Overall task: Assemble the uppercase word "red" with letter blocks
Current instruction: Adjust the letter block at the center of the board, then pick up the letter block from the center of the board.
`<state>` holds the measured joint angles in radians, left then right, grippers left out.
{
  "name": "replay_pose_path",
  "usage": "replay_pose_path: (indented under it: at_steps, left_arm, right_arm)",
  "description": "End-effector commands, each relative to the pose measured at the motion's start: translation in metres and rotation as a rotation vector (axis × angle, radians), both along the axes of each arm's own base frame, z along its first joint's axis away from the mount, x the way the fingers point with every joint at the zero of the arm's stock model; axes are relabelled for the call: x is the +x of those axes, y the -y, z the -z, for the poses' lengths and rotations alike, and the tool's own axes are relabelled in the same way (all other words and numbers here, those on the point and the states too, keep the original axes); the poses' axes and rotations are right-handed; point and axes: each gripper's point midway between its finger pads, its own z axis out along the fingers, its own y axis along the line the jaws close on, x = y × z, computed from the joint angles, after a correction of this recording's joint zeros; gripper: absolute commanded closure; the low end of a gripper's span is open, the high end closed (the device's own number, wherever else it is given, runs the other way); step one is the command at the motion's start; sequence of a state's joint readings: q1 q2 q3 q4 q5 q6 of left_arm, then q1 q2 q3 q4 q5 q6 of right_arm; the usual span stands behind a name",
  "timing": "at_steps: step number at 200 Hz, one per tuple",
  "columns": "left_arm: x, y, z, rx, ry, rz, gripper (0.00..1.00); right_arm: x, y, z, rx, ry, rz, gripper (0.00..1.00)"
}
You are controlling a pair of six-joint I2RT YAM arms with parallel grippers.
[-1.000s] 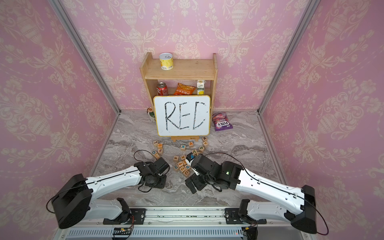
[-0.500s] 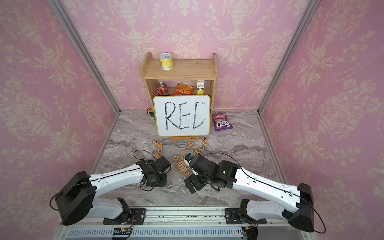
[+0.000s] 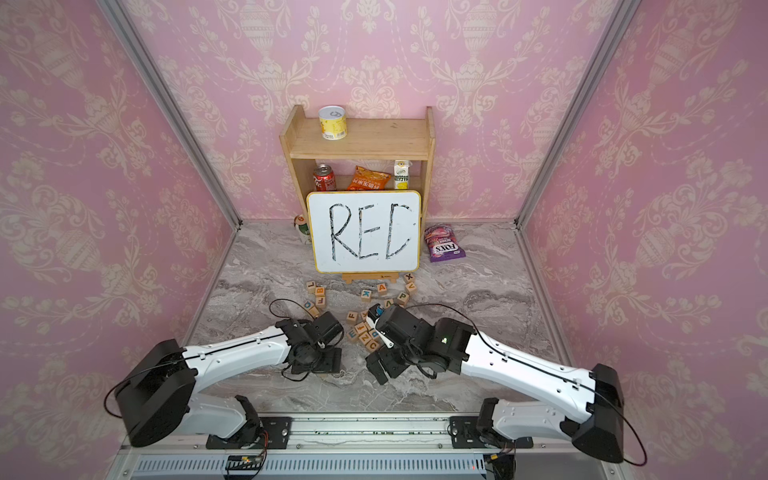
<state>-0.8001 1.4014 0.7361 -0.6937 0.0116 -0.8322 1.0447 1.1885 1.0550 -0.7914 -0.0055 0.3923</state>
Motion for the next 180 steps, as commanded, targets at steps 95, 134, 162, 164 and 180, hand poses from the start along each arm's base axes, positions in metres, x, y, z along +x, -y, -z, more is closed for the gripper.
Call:
replay_pose_path:
  at_steps: [95,134,162,164,180]
  left_arm:
    - [0.037,0.034,-0.063,-0.132,0.180,0.115,0.01]
    - [0.046,0.039,-0.080,-0.149,0.242,0.166,0.01]
    - [0.053,0.035,-0.084,-0.103,0.270,0.188,0.01]
    - [0.053,0.035,-0.084,-0.100,0.269,0.192,0.01]
    - [0.055,0.038,-0.086,-0.101,0.272,0.217,0.01]
  right_arm:
    - [0.033,0.009,0.011,-0.055,-0.072,0.092,0.00]
    - [0.045,0.018,0.021,-0.079,-0.094,0.147,0.00]
    - [0.057,0.025,0.026,-0.099,-0.106,0.196,0.00]
    - [0.058,0.026,0.025,-0.099,-0.105,0.198,0.00]
    - [0.066,0.030,0.027,-0.115,-0.103,0.231,0.00]
